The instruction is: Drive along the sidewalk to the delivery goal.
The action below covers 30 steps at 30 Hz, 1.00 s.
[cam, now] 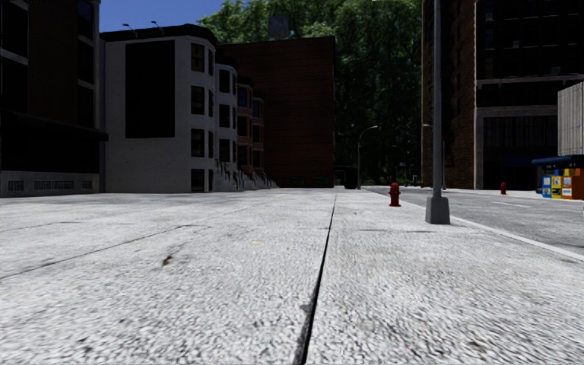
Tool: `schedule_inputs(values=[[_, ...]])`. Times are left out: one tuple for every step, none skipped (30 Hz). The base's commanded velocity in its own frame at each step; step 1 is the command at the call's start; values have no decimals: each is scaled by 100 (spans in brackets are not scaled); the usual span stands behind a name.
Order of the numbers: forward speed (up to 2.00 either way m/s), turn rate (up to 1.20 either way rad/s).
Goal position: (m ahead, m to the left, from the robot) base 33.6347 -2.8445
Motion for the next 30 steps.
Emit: schedule_inputs(values=[[200, -26], [200, -26], [200, -26], [200, -26], [200, -25], [200, -1], [200, 0], [200, 0], [200, 0], [200, 0], [200, 0], [200, 0], [200, 0], [200, 0], [200, 0], [200, 0], [200, 0], [200, 0], [200, 0], [200, 0], [200, 0], [200, 0], [200, 0], [200, 0], [200, 0], [200, 0], [200, 0], [200, 0], [200, 0], [200, 0]])
